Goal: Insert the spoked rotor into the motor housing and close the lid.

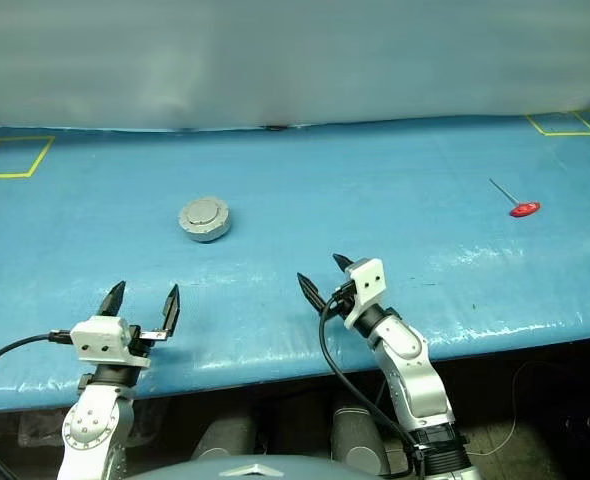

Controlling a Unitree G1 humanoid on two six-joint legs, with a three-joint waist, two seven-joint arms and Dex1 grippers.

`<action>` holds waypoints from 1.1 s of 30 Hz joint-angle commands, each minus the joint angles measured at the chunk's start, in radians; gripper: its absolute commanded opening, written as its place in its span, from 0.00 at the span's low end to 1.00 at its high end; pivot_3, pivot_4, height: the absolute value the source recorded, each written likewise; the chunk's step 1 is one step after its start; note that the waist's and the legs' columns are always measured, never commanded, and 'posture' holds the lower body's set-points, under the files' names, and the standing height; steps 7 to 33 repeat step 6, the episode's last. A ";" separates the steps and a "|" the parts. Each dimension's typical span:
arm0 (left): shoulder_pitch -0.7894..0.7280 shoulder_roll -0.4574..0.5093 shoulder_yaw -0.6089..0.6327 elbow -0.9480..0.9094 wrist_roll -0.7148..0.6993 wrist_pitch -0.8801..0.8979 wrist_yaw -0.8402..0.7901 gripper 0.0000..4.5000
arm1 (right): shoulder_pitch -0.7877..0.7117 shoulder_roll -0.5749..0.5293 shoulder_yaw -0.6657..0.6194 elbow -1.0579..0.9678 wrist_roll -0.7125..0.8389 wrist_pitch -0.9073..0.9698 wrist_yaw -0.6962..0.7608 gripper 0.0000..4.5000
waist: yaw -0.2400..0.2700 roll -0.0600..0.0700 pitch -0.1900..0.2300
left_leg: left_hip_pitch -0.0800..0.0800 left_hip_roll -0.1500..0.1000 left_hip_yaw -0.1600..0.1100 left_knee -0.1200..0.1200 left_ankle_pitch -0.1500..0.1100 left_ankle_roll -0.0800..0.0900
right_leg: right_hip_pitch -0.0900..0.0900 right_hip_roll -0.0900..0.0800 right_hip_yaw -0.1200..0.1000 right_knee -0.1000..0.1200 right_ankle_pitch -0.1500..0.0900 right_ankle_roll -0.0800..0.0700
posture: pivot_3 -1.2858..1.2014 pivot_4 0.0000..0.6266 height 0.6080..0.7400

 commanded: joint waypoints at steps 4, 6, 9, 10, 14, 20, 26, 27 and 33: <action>0.008 0.012 0.008 -0.010 -0.006 -0.031 -0.026 0.99 | -0.009 -0.001 -0.014 -0.016 0.005 -0.032 0.011 1.00 | 0.000 0.000 0.000 | 0.000 0.000 0.000 0.000 0.000 0.000 | 0.000 0.000 0.000 0.000 0.000 0.000 | 0.52 0.24 1.00; 0.007 0.016 0.008 -0.010 -0.007 -0.029 -0.036 0.99 | -0.007 -0.001 -0.014 -0.016 0.004 -0.033 0.011 1.00 | 0.000 0.000 0.000 | 0.000 0.000 0.000 0.000 0.000 0.000 | 0.000 0.000 0.000 0.000 0.000 0.000 | 0.52 0.24 1.00; 0.007 0.016 0.008 -0.010 -0.007 -0.029 -0.036 0.99 | -0.007 -0.001 -0.014 -0.016 0.004 -0.033 0.011 1.00 | 0.000 0.000 0.000 | 0.000 0.000 0.000 0.000 0.000 0.000 | 0.000 0.000 0.000 0.000 0.000 0.000 | 0.52 0.24 1.00; 0.007 0.016 0.008 -0.010 -0.007 -0.029 -0.036 0.99 | -0.007 -0.001 -0.014 -0.016 0.004 -0.033 0.011 1.00 | 0.000 0.000 0.000 | 0.000 0.000 0.000 0.000 0.000 0.000 | 0.000 0.000 0.000 0.000 0.000 0.000 | 0.52 0.24 1.00; 0.007 0.016 0.008 -0.010 -0.007 -0.029 -0.036 0.99 | -0.007 -0.001 -0.014 -0.016 0.004 -0.033 0.011 1.00 | 0.000 0.000 0.000 | 0.000 0.000 0.000 0.000 0.000 0.000 | 0.000 0.000 0.000 0.000 0.000 0.000 | 0.52 0.24 1.00; 0.007 0.016 0.008 -0.010 -0.007 -0.029 -0.036 0.99 | -0.007 -0.001 -0.014 -0.016 0.004 -0.033 0.011 1.00 | 0.000 0.000 0.000 | 0.000 0.000 0.000 0.000 0.000 0.000 | 0.000 0.000 0.000 0.000 0.000 0.000 | 0.52 0.24 1.00; 0.007 0.016 0.008 -0.010 -0.007 -0.029 -0.036 0.99 | -0.007 -0.001 -0.014 -0.016 0.004 -0.033 0.011 1.00 | 0.000 0.000 0.000 | 0.000 0.000 0.000 0.000 0.000 0.000 | 0.000 0.000 0.000 0.000 0.000 0.000 | 0.52 0.24 1.00; 0.007 0.016 0.008 -0.010 -0.007 -0.029 -0.036 0.99 | -0.007 -0.001 -0.014 -0.016 0.004 -0.033 0.011 1.00 | 0.000 0.000 0.000 | 0.000 0.000 0.000 0.000 0.000 0.000 | 0.000 0.000 0.000 0.000 0.000 0.000 | 0.52 0.24 1.00; 0.007 0.016 0.008 -0.010 -0.007 -0.029 -0.036 0.99 | -0.007 -0.001 -0.014 -0.016 0.004 -0.033 0.011 1.00 | 0.000 0.000 0.000 | 0.000 0.000 0.000 0.000 0.000 0.000 | 0.000 0.000 0.000 0.000 0.000 0.000 | 0.52 0.24 1.00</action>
